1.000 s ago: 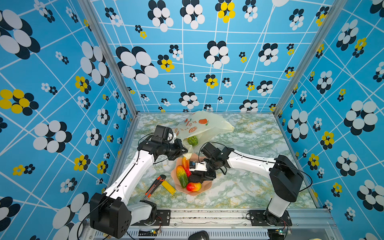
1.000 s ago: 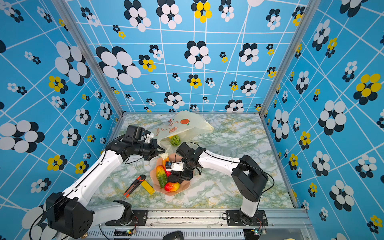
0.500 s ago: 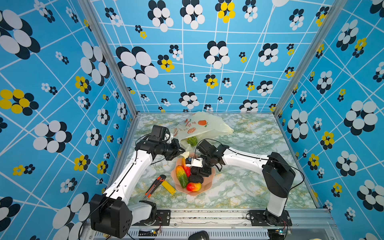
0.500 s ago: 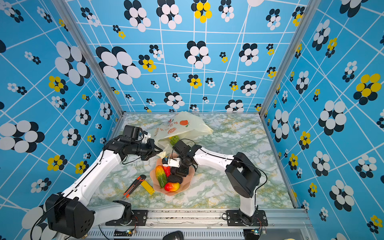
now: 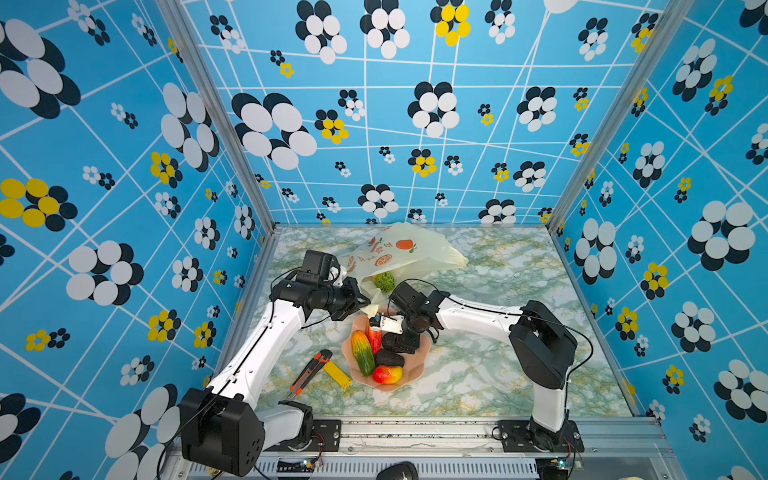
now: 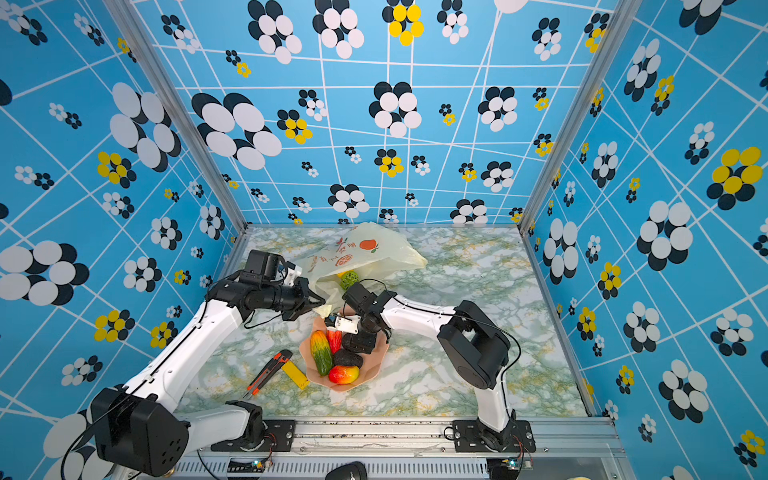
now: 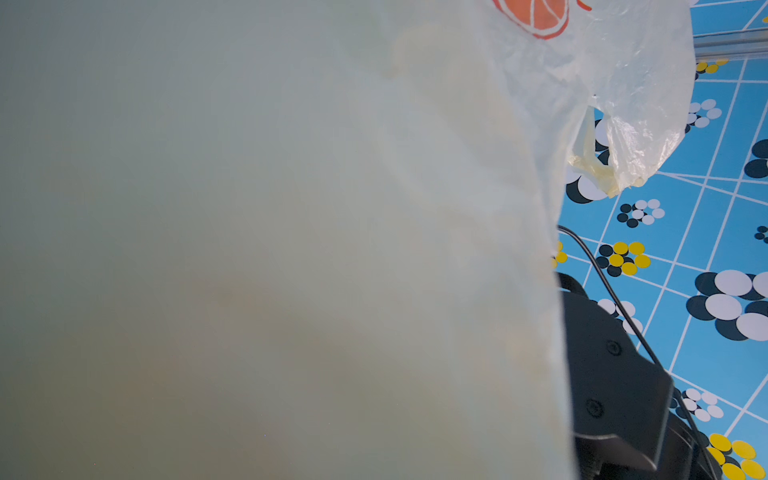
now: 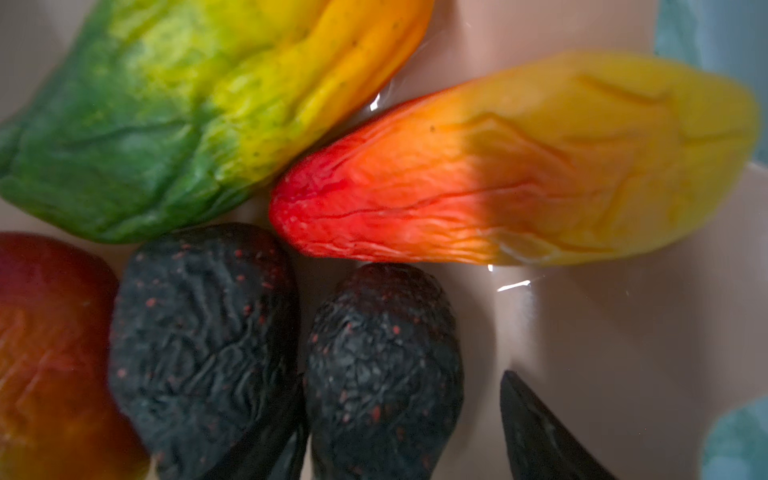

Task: Place the fruits into the plastic bag
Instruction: 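Lower the right gripper onto a black fruit in the bowl and grasp it, then lift the black fruit with the right gripper and carry it into the bag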

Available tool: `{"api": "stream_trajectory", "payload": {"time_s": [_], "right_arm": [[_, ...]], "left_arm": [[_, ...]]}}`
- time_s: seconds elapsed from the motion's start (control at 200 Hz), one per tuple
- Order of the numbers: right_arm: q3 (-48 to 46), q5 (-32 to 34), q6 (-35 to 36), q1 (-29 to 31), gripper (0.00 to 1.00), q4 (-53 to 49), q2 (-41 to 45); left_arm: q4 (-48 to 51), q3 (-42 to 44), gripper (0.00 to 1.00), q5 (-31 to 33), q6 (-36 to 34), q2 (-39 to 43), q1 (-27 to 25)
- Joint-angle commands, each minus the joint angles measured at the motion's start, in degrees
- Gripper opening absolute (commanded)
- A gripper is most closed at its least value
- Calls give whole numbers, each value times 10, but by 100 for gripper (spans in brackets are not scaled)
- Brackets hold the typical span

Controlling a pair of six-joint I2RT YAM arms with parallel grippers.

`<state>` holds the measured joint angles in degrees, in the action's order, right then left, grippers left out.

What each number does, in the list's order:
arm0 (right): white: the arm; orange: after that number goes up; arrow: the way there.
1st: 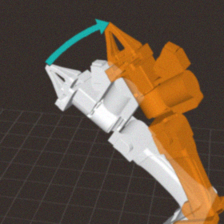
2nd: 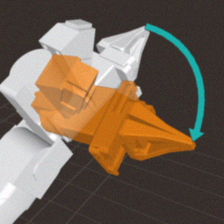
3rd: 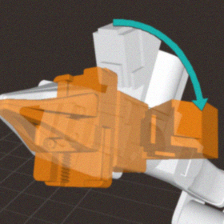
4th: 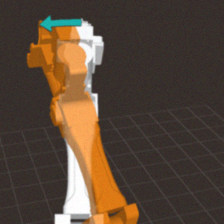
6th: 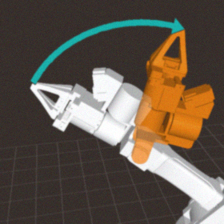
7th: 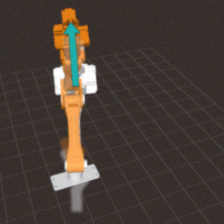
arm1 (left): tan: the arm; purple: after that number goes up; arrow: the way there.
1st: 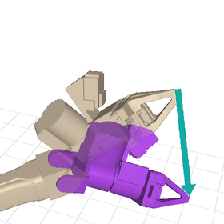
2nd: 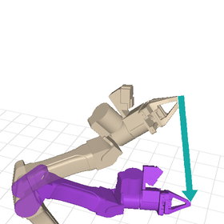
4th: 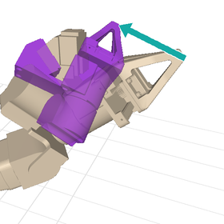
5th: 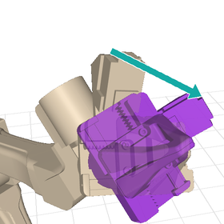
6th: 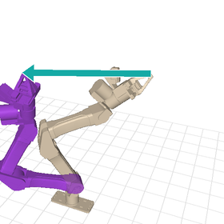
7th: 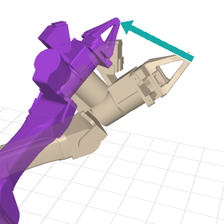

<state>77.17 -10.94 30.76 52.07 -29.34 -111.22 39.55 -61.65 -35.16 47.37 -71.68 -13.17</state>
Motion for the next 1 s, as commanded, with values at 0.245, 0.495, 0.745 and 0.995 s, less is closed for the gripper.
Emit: {"api": "stream_trajectory", "payload": {"time_s": [0.245,0.495,0.745,0.995], "right_arm": [[8,18,-17,-2,60,14,-11],[-32,-7,-19,-13,45,46,49],[-109,-77,-84,-45,45,93,152],[-213,-163,-246,-98,46,188,264]], "left_arm": [[17,-29,0,-4,0,-13,1],[9,-27,0,-2,2,-16,-2],[-3,-26,0,-1,8,-22,-3],[-13,-36,0,1,10,-39,-10]]}}
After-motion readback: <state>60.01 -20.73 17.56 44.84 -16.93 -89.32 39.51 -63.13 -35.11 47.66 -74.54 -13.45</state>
